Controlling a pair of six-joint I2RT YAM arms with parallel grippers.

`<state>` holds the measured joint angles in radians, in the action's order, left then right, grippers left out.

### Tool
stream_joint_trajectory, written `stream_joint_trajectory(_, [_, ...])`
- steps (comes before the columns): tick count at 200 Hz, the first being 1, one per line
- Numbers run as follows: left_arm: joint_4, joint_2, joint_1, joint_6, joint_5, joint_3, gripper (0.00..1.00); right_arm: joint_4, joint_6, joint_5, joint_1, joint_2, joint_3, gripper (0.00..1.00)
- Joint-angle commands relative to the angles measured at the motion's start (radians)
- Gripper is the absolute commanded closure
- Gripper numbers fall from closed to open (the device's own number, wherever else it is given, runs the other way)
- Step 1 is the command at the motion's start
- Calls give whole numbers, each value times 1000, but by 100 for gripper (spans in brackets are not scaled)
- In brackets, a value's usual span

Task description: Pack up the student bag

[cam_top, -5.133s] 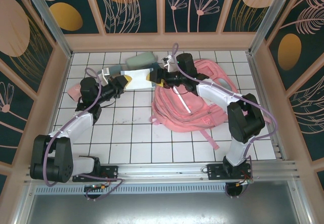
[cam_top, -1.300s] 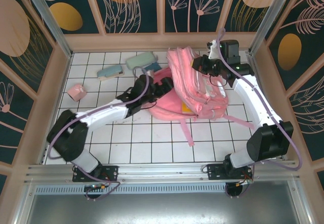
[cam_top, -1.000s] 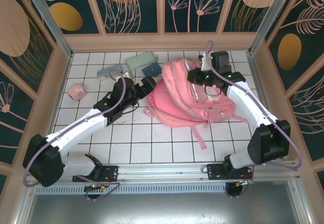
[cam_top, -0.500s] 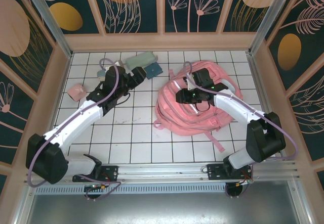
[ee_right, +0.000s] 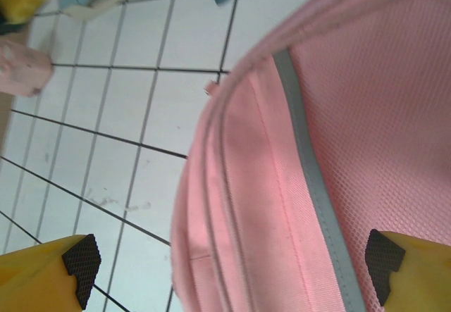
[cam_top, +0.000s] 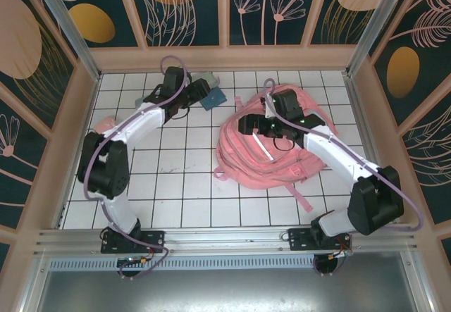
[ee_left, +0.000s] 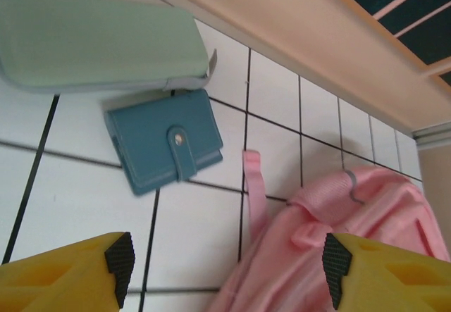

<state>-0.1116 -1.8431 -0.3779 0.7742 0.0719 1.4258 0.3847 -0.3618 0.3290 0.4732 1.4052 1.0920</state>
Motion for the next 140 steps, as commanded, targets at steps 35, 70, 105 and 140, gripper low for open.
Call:
stream_joint_trajectory(35, [-5, -276, 78, -113, -21, 318, 19, -36, -78, -25, 20, -46, 36, 1])
stream_joint_trajectory(70, [0, -479, 127, -98, -10, 552, 15, -28, -99, -44, 53, -38, 64, 1])
stream_joint_trajectory(105, [-56, -697, 155, -55, 88, 822, 16, -20, -122, -72, 68, -34, 71, 1])
stream_joint_trajectory(140, [-114, -768, 159, -28, 147, 870, 19, -26, -138, -103, 68, -38, 50, 1])
